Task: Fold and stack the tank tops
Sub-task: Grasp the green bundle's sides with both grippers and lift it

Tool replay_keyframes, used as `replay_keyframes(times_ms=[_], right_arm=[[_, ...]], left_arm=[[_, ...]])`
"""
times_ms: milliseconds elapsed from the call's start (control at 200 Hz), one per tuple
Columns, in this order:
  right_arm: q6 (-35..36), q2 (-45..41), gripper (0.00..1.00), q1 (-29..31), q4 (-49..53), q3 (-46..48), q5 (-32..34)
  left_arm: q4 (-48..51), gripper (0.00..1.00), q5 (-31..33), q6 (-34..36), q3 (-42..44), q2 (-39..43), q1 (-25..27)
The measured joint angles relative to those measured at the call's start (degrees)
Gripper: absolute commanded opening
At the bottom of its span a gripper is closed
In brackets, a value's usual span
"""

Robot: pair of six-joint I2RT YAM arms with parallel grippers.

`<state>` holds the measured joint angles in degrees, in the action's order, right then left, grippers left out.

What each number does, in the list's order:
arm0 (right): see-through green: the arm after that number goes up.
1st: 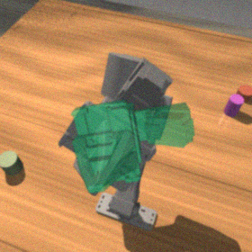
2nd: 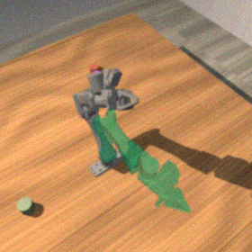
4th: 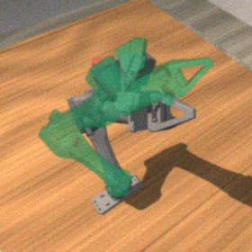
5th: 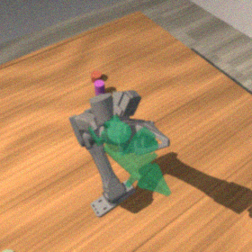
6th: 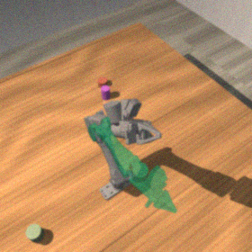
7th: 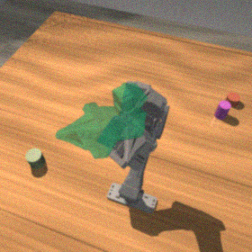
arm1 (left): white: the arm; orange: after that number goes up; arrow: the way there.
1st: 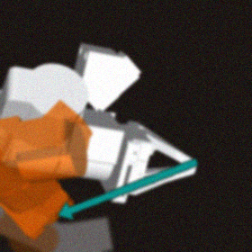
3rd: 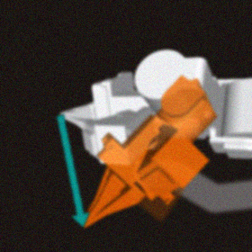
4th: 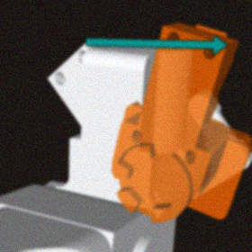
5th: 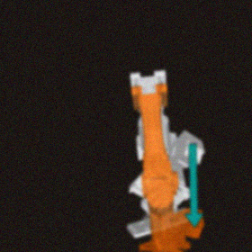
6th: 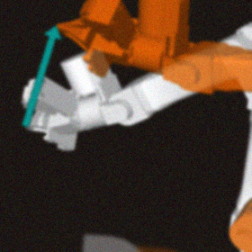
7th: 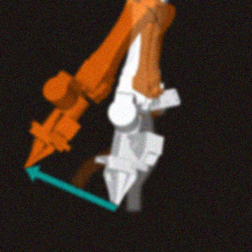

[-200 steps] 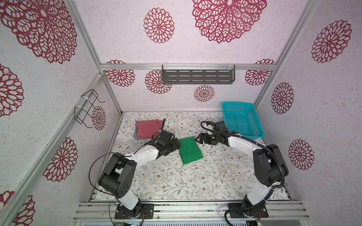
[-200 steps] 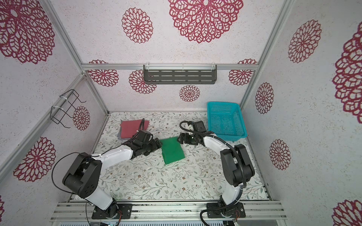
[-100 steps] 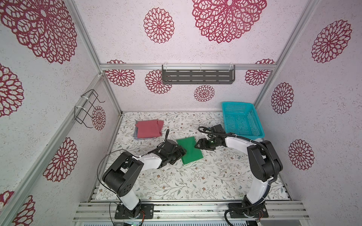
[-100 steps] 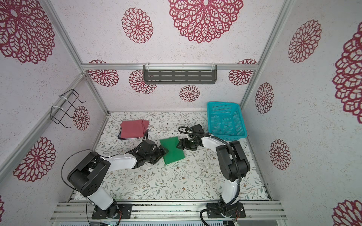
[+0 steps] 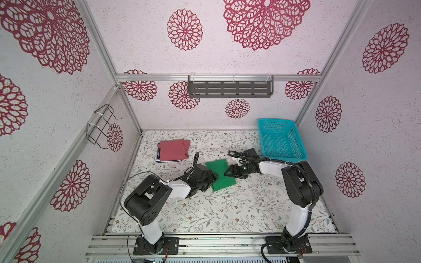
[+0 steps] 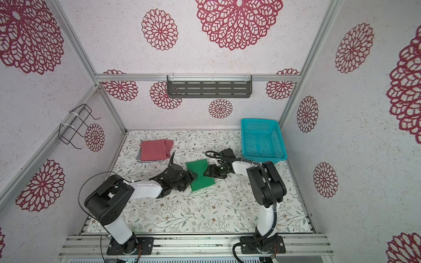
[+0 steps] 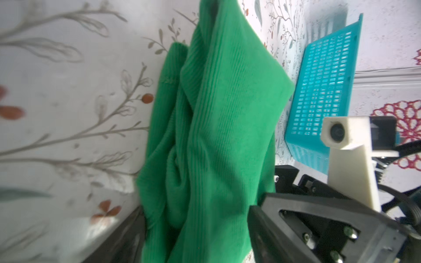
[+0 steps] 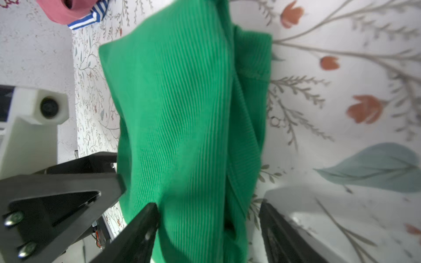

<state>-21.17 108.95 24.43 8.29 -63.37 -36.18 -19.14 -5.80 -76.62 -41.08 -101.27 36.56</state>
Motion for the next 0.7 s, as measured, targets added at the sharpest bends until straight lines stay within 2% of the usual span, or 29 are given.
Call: replay_keyframes(times_ms=[175, 265, 415, 460, 550, 620, 696], right_arm=[[-1.5, 0.9, 0.71, 1.1, -2.9, 0.1, -0.5], [-2.1, 1.3, 0.64, 1.5, -4.0, 0.1, -0.7], [-3.8, 2.3, 0.47, 1.6, -6.2, 0.3, -1.0], [-4.6, 2.6, 0.43, 1.6, -6.9, 0.5, -0.9], [-5.8, 3.1, 0.29, 1.6, -8.8, 1.1, -1.1], [-7.1, 3.4, 0.11, 1.7, -10.6, 1.6, -1.3], [-9.1, 4.0, 0.02, 1.7, -12.8, 1.8, -1.9]], left_arm=[[-1.5, 0.56, 0.5, 0.1, -1.3, -2.2, -0.1], [-0.6, 0.47, 0.7, 0.7, -2.3, -2.8, -0.1], [0.8, 0.3, 1.5, 2.4, -2.9, -3.3, -0.4], [1.4, 0.28, 1.7, 3.2, -3.2, -3.5, -0.5], [2.1, 0.23, 1.6, 4.6, -3.7, -3.8, -0.8], [3.7, 0.19, 1.5, 6.3, -5.0, -4.2, -1.1], [6.1, 0.13, 1.6, 8.2, -7.2, -5.1, -1.4]])
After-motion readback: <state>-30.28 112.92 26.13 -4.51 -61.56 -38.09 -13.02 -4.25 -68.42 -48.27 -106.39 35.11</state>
